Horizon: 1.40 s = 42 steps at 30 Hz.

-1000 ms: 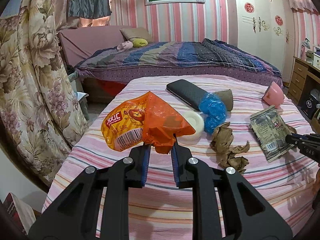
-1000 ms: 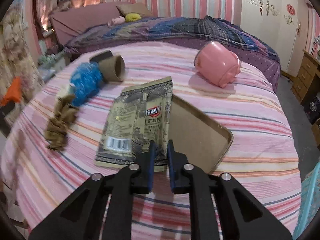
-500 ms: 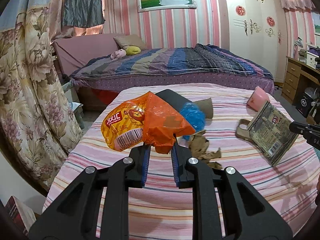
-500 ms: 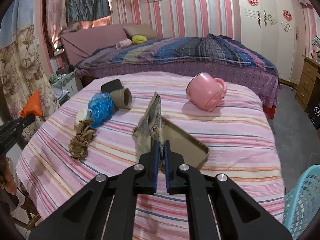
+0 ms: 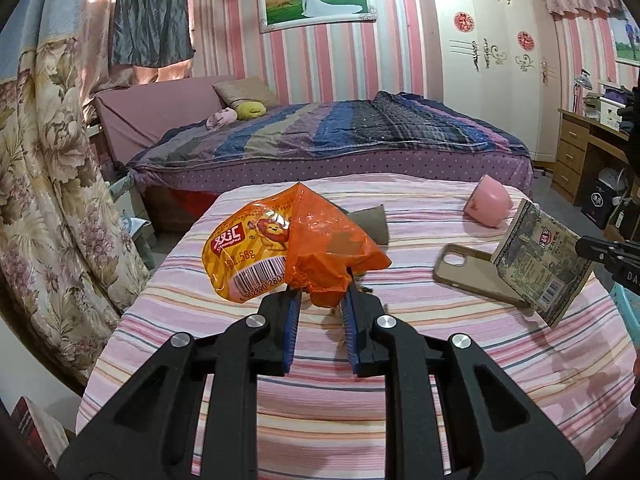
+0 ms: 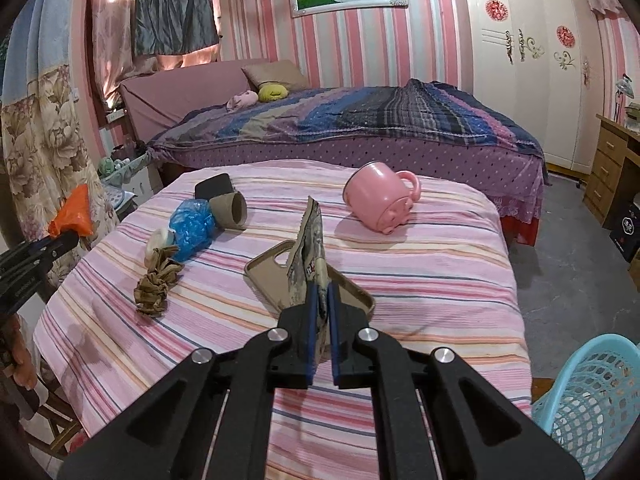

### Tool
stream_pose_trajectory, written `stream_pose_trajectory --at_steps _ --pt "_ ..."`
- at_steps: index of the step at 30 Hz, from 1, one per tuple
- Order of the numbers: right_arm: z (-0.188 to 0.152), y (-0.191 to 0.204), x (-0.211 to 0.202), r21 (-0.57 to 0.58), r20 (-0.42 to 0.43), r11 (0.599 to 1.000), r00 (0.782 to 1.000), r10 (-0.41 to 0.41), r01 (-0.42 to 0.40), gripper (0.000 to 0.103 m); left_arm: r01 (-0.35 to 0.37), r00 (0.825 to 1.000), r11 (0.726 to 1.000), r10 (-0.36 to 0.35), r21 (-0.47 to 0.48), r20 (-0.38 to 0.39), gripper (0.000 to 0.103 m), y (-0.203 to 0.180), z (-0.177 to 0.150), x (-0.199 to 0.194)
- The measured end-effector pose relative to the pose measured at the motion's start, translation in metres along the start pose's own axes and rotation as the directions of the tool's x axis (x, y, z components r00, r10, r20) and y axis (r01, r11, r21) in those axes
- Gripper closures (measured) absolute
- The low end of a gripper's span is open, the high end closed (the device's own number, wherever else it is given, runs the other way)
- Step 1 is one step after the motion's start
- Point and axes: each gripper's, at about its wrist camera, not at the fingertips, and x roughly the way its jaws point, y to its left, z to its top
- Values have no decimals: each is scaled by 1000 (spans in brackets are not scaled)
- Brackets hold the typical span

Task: Collect trash
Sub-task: 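Carry the orange bag and beige packet over the blue basket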

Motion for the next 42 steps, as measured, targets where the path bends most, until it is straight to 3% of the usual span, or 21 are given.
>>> stream_pose_trajectory --at_steps 18,27,34,42 --pt "-4 -34 -32 18 33 999 999 -40 39 97 54 998 998 -55 28 33 85 -49 15 -19" --pt "-11 -76 -65 50 60 993 993 -106 103 97 110 993 993 -113 51 45 85 -93 22 -27" --pt "-16 -108 -94 60 65 983 982 -177 173 97 171 982 980 -178 104 67 85 -143 27 -38" --pt "-33 -163 -141 127 79 955 957 -279 268 97 271 955 947 -287 174 75 85 -208 24 -54"
